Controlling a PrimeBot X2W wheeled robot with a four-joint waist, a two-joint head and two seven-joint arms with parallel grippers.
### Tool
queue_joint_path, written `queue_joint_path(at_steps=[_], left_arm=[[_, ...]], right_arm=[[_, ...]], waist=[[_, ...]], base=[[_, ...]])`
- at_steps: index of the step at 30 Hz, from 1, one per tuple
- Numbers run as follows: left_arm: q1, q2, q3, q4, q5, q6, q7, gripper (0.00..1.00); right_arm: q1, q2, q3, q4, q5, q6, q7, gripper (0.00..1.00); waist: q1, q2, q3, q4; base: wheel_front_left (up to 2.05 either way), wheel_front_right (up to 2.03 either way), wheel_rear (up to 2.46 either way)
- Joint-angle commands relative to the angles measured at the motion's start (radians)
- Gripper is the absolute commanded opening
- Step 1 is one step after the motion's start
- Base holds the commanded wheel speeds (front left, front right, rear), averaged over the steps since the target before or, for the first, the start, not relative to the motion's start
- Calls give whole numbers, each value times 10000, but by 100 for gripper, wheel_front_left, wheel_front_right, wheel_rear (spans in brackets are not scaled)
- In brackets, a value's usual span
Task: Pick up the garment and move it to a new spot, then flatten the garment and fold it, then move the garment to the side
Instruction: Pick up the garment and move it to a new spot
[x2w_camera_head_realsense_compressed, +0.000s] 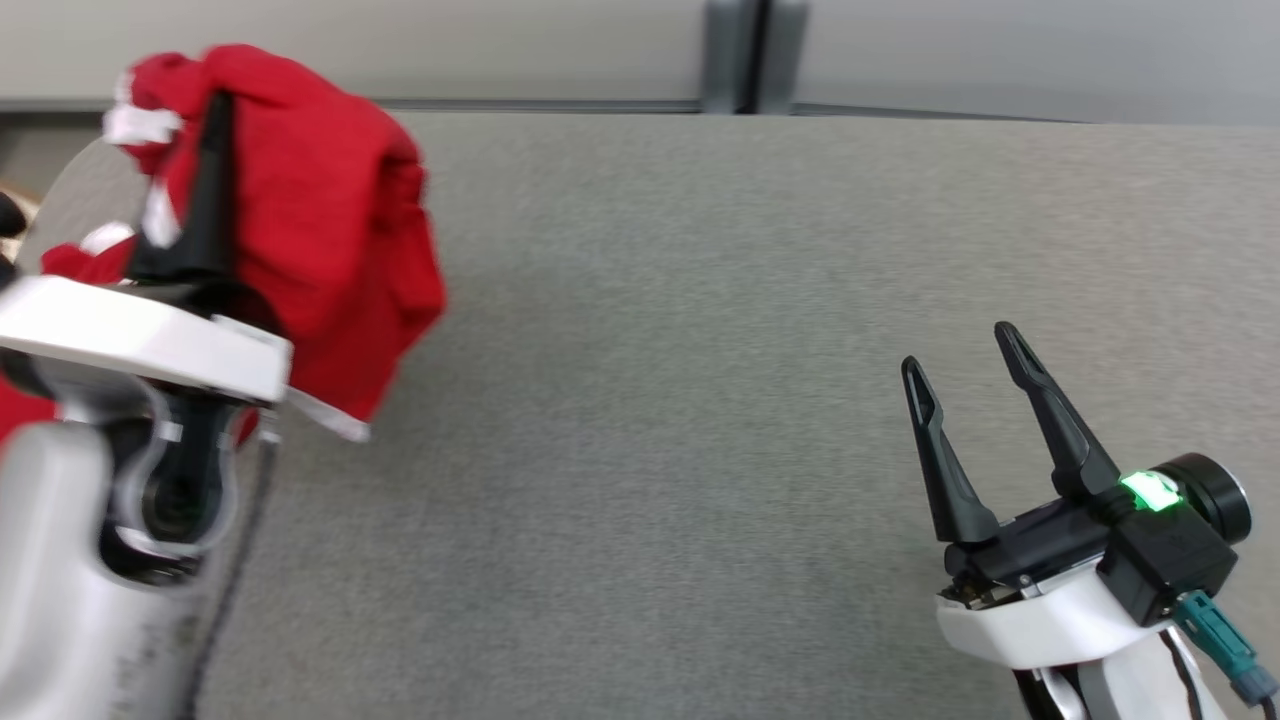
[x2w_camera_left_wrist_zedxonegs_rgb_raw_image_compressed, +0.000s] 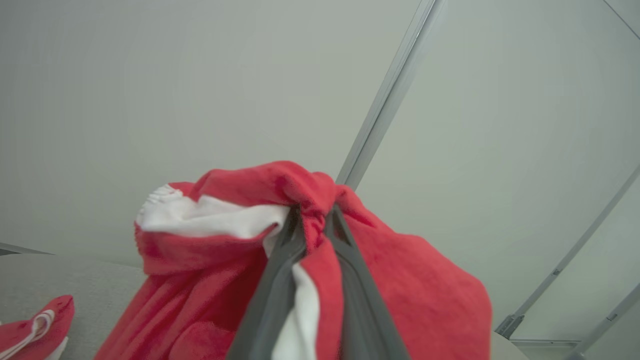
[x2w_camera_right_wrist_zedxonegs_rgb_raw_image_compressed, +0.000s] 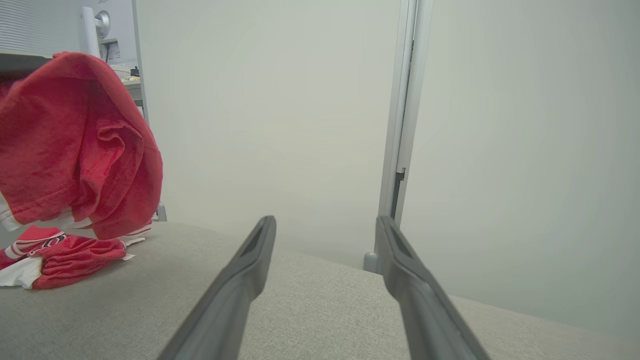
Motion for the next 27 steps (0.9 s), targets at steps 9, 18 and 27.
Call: queue_joint_path(at_steps=[9, 18, 27], left_arm=[[824, -1762, -1428, -748, 56, 937, 75, 0], [360, -2936, -2926, 1522, 272, 888, -611, 0], [-370, -3083, -5140, 3238, -1806, 665, -2261, 100]], right_arm=[[66, 309, -33, 30, 101, -24, -9, 100], [-215, 640, -658, -146, 132, -22, -9, 100], [-323, 824, -631, -32, 152, -22, -9, 100]], waist=[[0, 0, -344, -2195], [0, 0, 600, -4013], [0, 0, 989, -4785]], base=[[0, 0, 0], [0, 0, 0], [0, 0, 0]])
